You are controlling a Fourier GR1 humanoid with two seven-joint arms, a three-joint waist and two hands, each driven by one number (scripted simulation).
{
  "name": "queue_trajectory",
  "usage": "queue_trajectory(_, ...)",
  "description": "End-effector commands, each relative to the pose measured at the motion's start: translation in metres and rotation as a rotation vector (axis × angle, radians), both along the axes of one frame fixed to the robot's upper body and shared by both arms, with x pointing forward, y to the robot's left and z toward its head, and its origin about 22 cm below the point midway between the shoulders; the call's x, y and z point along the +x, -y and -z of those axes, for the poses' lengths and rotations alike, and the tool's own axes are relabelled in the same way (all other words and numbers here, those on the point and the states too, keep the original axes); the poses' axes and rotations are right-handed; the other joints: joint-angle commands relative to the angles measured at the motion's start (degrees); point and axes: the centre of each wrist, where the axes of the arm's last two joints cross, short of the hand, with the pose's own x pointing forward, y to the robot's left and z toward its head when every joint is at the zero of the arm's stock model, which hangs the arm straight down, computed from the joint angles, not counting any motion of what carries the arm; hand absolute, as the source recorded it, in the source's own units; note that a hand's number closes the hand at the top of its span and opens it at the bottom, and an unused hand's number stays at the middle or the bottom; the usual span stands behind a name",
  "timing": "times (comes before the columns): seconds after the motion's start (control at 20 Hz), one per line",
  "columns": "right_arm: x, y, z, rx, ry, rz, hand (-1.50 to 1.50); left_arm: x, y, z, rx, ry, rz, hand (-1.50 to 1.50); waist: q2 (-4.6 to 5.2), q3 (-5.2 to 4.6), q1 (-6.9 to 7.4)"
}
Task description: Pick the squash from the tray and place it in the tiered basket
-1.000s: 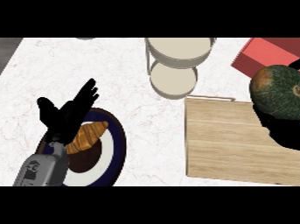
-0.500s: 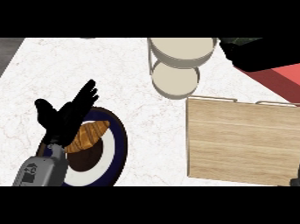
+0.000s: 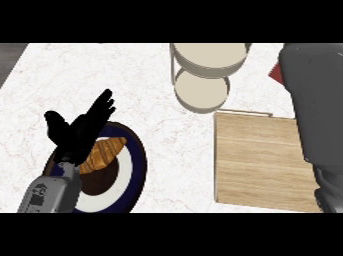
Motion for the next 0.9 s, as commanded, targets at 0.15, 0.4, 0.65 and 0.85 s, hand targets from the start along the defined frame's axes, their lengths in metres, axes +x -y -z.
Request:
queue_trajectory(0.15,0.046,-0.029,0.033,0.038,-0.002,-0.015,1.5,-0.005,-0.01,-0.013,0.012,0.001,0.024,0.0,0.06,0.02,0.71)
queue_trajectory(0.4,0.064,-0.043,0.06,0.137,-0.035,-0.02,1.5,0.001,0.0,-0.003,-0.017,0.021,0.001,0.0,0.18,0.01,0.5)
queue_trajectory(0.65,0.073,-0.044,0.077,0.388,0.004,-0.123,-1.5,0.004,0.017,-0.004,-0.009,0.02,0.032,0.0,0.7,0.05,1.53)
queue_trajectory(0.85,0.079,-0.055,0.091,0.42,0.043,-0.187,-1.5,-0.005,0.019,-0.005,-0.028,0.022,0.042,0.0,0.91,0.04,2.52)
